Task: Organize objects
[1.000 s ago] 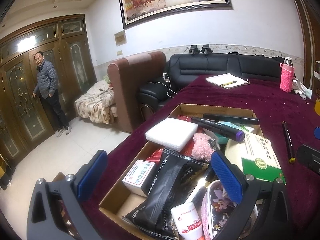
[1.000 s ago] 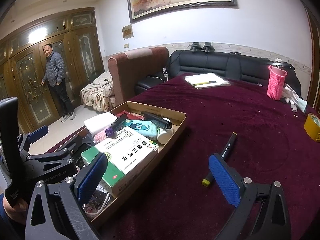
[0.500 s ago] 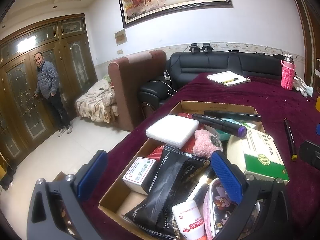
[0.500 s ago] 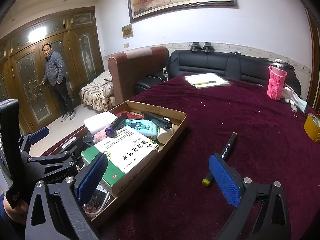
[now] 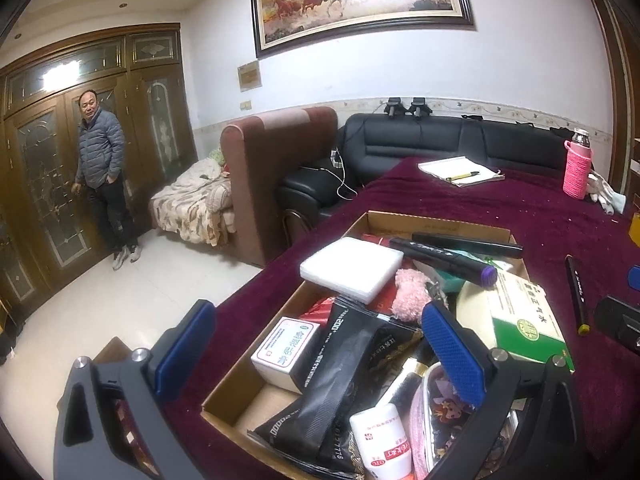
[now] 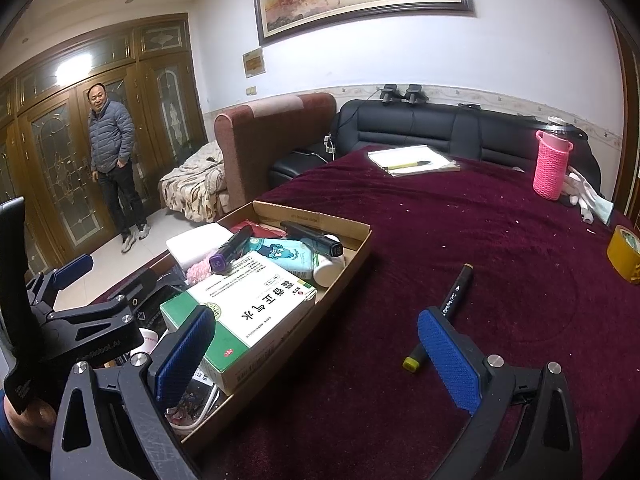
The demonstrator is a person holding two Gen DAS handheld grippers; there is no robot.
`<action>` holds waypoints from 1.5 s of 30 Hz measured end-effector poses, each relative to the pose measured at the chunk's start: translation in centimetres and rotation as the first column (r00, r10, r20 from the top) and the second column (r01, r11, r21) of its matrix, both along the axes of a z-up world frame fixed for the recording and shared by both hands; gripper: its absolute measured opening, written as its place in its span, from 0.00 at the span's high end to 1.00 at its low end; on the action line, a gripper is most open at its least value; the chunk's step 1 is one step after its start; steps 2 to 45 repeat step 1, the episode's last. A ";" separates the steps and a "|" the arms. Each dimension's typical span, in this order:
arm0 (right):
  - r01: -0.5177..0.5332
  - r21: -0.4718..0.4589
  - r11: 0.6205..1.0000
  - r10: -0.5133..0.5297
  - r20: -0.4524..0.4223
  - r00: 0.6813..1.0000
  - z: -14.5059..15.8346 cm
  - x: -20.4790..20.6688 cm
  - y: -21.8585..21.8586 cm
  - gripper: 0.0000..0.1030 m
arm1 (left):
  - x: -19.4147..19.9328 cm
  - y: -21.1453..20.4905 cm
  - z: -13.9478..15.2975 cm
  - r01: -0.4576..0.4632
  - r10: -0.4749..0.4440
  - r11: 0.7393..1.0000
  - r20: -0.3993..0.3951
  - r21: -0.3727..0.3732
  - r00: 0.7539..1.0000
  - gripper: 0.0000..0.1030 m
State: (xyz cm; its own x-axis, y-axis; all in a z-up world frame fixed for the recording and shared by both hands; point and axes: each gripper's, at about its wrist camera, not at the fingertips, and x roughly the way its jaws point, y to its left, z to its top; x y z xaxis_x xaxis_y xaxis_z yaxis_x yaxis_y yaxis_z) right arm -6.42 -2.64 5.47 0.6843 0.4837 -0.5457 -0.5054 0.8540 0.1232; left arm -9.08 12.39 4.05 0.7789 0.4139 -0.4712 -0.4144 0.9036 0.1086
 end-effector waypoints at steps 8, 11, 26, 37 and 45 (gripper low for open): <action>0.000 0.001 1.000 0.000 -0.001 1.000 0.0 0.0 0.0 0.00 | -0.1 -0.1 0.0 0.005 -0.005 1.000 -0.001 -0.001 1.000 0.00; 0.000 0.001 1.000 0.000 -0.001 1.000 0.0 0.0 0.0 0.00 | -0.1 -0.1 0.0 0.005 -0.005 1.000 -0.001 -0.001 1.000 0.00; 0.000 0.001 1.000 0.000 -0.001 1.000 0.0 0.0 0.0 0.00 | -0.1 -0.1 0.0 0.005 -0.005 1.000 -0.001 -0.001 1.000 0.00; 0.000 0.001 1.000 0.000 -0.001 1.000 0.0 0.0 0.0 0.00 | -0.1 -0.1 0.0 0.005 -0.005 1.000 -0.001 -0.001 1.000 0.00; 0.000 0.001 1.000 0.000 -0.001 1.000 0.0 0.0 0.0 0.00 | -0.1 -0.1 0.0 0.005 -0.005 1.000 -0.001 -0.001 1.000 0.00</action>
